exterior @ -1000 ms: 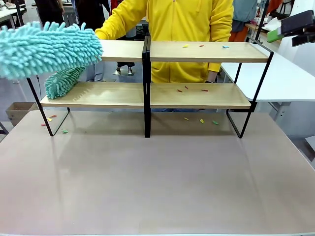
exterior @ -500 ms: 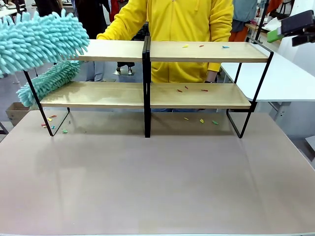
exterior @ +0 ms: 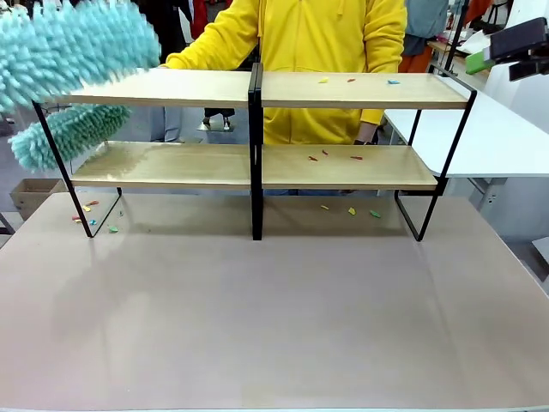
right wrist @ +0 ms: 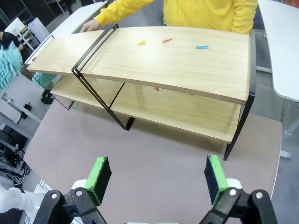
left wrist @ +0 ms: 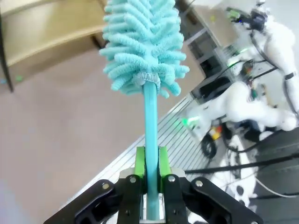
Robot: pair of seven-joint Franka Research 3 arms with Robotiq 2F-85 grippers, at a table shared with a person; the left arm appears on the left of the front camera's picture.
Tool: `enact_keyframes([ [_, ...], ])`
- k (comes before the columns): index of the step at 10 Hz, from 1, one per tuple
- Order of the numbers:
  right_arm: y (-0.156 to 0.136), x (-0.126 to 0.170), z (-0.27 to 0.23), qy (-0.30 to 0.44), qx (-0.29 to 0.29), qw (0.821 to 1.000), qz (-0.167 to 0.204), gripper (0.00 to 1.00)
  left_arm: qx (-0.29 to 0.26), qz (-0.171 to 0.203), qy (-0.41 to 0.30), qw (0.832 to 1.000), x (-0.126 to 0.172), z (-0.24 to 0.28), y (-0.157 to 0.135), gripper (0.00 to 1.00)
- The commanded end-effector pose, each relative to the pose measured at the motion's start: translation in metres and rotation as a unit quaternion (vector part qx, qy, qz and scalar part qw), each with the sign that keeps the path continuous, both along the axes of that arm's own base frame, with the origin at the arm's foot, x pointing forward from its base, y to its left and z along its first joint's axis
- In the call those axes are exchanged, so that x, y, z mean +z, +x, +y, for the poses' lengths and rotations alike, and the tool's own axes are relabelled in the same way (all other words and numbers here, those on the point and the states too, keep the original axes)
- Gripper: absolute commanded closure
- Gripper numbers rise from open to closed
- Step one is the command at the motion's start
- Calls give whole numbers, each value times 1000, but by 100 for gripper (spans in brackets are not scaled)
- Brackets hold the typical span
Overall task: Clean the shelves.
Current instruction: Clean a randomly selected level of the Shelf with the Duster.
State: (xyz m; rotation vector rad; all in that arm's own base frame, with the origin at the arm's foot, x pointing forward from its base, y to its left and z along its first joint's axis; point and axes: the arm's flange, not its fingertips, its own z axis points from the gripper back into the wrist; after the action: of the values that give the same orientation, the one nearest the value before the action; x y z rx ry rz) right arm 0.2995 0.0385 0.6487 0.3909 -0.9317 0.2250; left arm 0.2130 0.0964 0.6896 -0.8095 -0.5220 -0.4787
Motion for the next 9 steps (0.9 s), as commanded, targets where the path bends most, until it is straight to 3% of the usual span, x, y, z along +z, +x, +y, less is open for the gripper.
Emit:
enact_keyframes([
  [1, 0, 0, -1, 1, 2, 1000, 1, 0, -26, -46, -81, 995, 2, 6, 11, 87],
  [5, 0, 0, -1, 1, 2, 1000, 1, 0, -9, -56, -116, 992, 3, 13, 15, 87],
  [8, 0, 0, -1, 1, 2, 1000, 1, 0, -4, -39, -100, 994, 3, 7, 25, 87],
  [9, 0, 0, -1, 1, 2, 1000, 1, 0, 25, -25, -84, 996, 4, -4, 31, 87],
])
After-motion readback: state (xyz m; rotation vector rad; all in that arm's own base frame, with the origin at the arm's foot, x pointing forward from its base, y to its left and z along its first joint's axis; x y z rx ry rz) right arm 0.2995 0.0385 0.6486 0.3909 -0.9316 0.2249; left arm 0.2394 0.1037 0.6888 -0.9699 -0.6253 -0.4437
